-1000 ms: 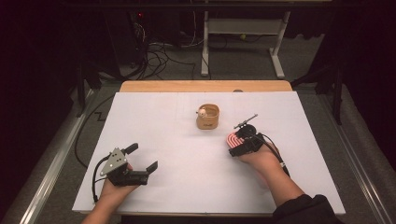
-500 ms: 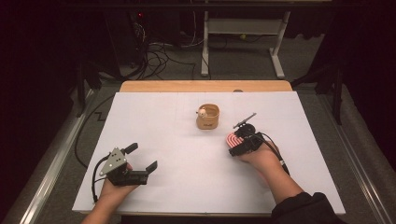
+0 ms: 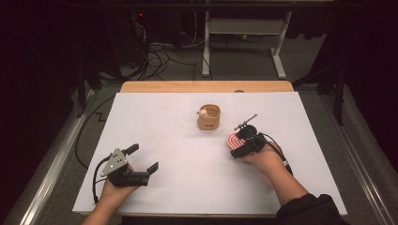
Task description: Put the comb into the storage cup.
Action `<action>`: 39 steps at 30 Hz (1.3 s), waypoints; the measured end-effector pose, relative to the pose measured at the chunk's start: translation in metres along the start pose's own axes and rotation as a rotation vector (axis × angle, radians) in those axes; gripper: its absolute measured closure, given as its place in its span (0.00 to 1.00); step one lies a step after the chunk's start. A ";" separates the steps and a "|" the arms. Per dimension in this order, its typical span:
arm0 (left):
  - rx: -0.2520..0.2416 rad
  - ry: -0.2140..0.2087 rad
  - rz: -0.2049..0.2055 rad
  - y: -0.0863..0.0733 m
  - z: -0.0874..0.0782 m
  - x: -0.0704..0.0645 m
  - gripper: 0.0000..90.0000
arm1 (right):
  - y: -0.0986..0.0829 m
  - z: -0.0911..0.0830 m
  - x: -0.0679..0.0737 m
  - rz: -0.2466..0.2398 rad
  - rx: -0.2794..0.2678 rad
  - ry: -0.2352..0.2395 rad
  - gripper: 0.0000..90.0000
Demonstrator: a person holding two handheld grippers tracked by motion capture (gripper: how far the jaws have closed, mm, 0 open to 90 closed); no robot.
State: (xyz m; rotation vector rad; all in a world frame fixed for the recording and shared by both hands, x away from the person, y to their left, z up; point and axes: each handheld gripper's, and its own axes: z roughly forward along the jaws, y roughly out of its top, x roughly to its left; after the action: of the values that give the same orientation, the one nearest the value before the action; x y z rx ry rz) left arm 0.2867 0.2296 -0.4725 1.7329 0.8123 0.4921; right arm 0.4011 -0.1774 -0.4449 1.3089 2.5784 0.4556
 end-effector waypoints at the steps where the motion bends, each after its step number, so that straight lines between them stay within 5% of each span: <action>1: -0.001 -0.001 -0.001 0.000 0.000 0.000 0.00 | 0.000 0.000 -0.001 -0.008 -0.001 0.001 0.23; 15: -0.002 0.001 0.000 0.000 -0.001 0.000 0.00 | -0.002 -0.012 -0.001 -0.018 -0.033 -0.002 0.23; 29: -0.007 -0.005 -0.013 0.000 -0.001 0.000 0.00 | -0.016 -0.039 -0.002 0.006 -0.263 -0.029 0.23; 39: -0.003 -0.006 -0.012 -0.001 -0.001 0.001 0.00 | -0.023 -0.047 -0.001 0.013 -0.373 -0.035 0.22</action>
State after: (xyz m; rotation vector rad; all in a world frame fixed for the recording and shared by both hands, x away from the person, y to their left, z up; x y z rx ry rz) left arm 0.2864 0.2314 -0.4727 1.7255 0.8167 0.4796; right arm 0.3690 -0.1996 -0.4094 1.1884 2.3099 0.8582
